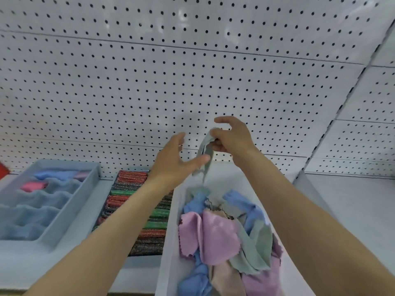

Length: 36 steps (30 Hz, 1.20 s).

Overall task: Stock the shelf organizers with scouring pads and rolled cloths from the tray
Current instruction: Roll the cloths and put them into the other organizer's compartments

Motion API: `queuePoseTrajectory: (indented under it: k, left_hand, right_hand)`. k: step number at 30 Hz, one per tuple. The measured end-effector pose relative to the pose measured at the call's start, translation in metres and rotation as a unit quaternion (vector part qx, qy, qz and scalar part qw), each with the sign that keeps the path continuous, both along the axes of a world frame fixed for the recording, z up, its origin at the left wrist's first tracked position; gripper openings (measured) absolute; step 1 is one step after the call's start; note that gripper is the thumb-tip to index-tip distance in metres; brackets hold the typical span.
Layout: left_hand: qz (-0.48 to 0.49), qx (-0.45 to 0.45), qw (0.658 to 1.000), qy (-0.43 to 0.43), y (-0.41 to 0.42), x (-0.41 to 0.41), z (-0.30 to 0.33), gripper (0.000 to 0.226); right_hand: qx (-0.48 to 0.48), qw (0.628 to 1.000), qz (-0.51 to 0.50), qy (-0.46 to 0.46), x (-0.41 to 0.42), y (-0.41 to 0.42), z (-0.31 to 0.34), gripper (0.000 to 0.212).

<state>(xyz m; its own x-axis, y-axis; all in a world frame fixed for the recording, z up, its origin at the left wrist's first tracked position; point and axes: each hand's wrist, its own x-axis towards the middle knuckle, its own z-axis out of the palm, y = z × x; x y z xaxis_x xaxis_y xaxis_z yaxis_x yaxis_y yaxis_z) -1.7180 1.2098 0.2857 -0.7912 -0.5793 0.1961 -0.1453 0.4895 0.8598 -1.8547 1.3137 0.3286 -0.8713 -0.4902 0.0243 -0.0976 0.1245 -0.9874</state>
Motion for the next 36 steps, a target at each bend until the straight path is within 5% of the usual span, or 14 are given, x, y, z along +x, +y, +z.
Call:
queuePoseTrajectory:
  k: [3, 8, 10, 12, 14, 17, 20, 24, 28, 36]
  left_hand:
    - [-0.009, -0.061, 0.998, -0.016, 0.009, -0.015, 0.027, 0.094]
    - [0.049, -0.187, 0.98, 0.048, -0.004, -0.014, 0.057, 0.02]
    - [0.031, -0.144, 0.986, 0.08, -0.013, -0.012, 0.073, 0.013]
    - [-0.035, -0.008, 0.994, 0.106, -0.021, -0.01, 0.092, 0.007]
    - [-0.113, 0.075, 0.986, 0.098, -0.025, -0.007, 0.105, 0.038]
    - [-0.148, -0.029, 0.988, 0.013, -0.021, -0.007, 0.112, 0.089]
    - [-0.071, -0.141, 0.987, 0.004, -0.02, -0.015, 0.108, 0.062]
    - [-0.024, -0.162, 0.986, 0.039, -0.037, -0.013, 0.113, 0.004]
    - [-0.095, 0.0, 0.991, 0.099, -0.058, -0.001, 0.131, 0.005]
    - [-0.109, 0.067, 0.985, 0.118, -0.069, 0.009, 0.145, 0.006]
  right_hand:
    - [-0.028, 0.999, 0.018, 0.003, 0.015, 0.012, 0.027, 0.02]
    - [-0.074, 0.996, 0.035, -0.039, 0.021, 0.025, 0.056, 0.018]
    - [-0.093, 0.991, 0.07, -0.07, 0.021, 0.031, 0.066, 0.022]
    - [-0.109, 0.984, 0.113, -0.084, 0.023, 0.034, 0.075, 0.023]
    - [-0.12, 0.981, 0.133, -0.079, 0.028, 0.035, 0.081, 0.023]
    - [-0.107, 0.985, 0.126, -0.046, 0.033, 0.031, 0.086, 0.021]
    - [-0.104, 0.989, 0.1, -0.029, 0.035, 0.026, 0.09, 0.016]
    - [-0.103, 0.994, 0.036, 0.029, 0.035, 0.025, 0.091, 0.017]
    - [-0.035, 0.991, -0.037, 0.126, 0.032, 0.026, 0.093, 0.016]
    - [-0.101, 0.991, 0.004, 0.093, 0.033, 0.02, 0.095, 0.015]
